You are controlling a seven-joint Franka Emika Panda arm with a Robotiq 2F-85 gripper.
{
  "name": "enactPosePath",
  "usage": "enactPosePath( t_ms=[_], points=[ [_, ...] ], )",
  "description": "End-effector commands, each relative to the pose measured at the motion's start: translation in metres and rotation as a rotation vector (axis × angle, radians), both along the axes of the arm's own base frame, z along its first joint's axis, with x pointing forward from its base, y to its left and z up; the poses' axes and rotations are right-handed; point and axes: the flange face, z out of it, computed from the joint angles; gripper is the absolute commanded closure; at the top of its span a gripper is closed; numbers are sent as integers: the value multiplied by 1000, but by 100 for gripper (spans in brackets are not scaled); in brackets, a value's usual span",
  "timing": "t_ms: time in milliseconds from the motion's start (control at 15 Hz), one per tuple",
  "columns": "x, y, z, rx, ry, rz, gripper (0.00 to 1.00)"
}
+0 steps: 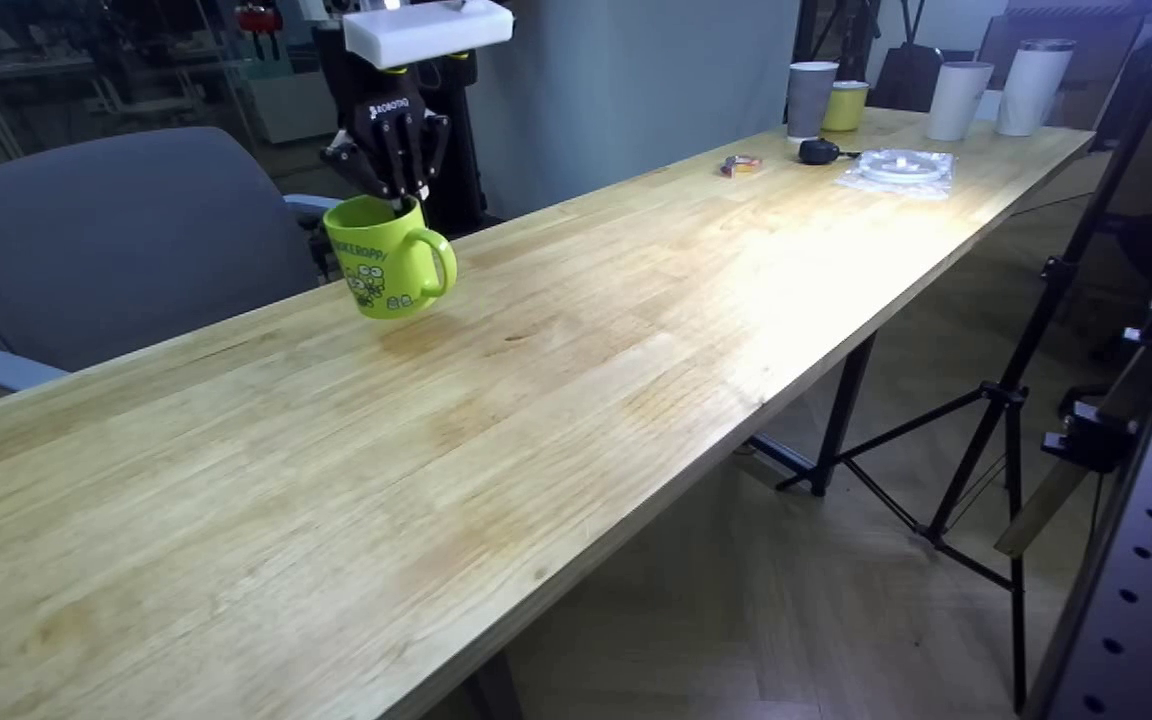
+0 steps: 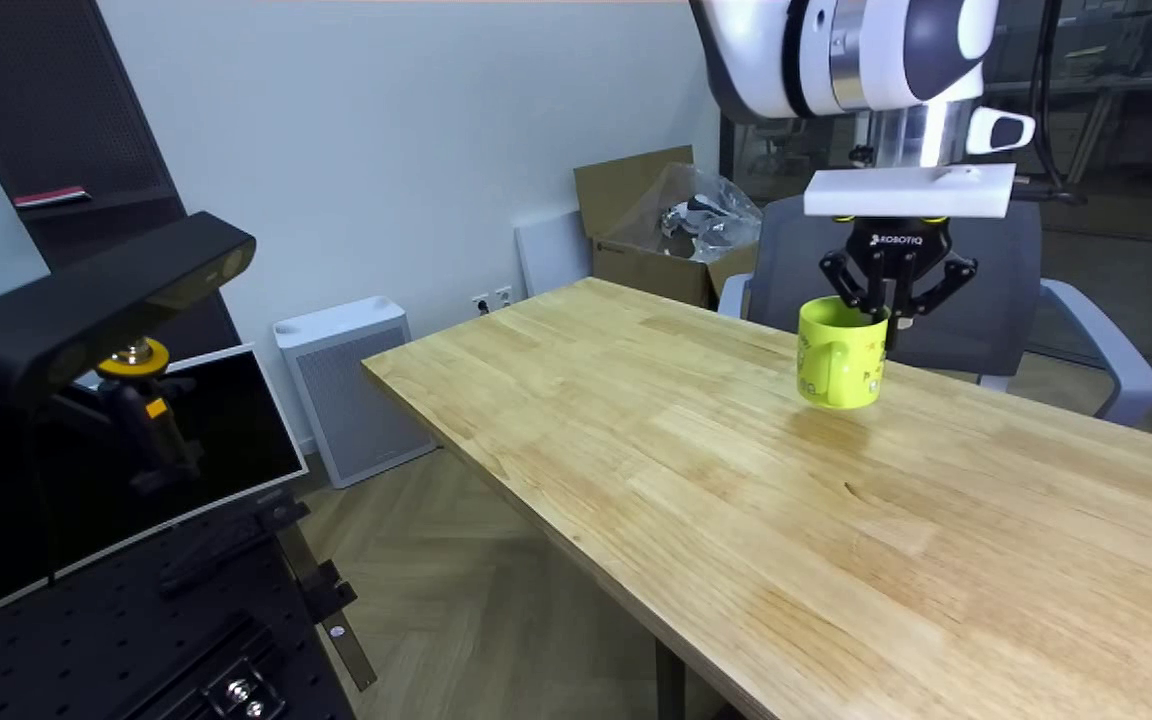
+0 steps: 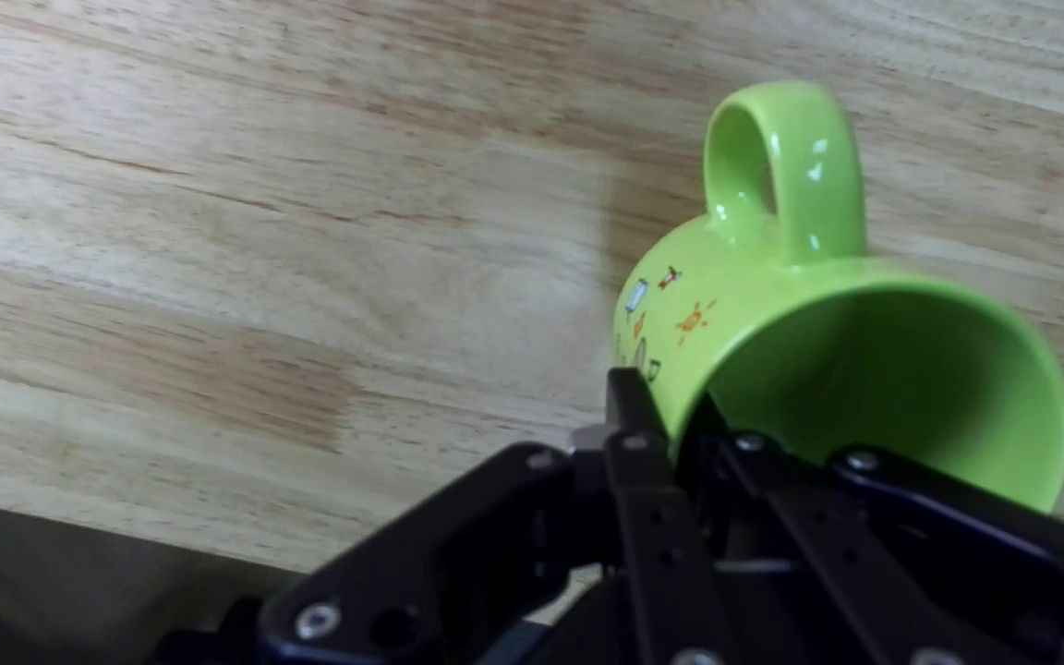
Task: Move the yellow mug forwards
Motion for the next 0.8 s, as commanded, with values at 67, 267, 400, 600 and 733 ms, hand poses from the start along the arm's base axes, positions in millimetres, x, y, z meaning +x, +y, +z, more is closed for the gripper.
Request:
enactPosePath(
  t_ms=[67,267,400,600,733],
  points=[
    [5,4,27,-9,2,-33,98],
    [2,-9,30,-13,15,-51,98],
    [0,-26,32,-21,16,-72,98],
    [-4,-56,35,-35,13,-111,98],
    [-9,-78,37,-41,15,-141,98]
  ],
)
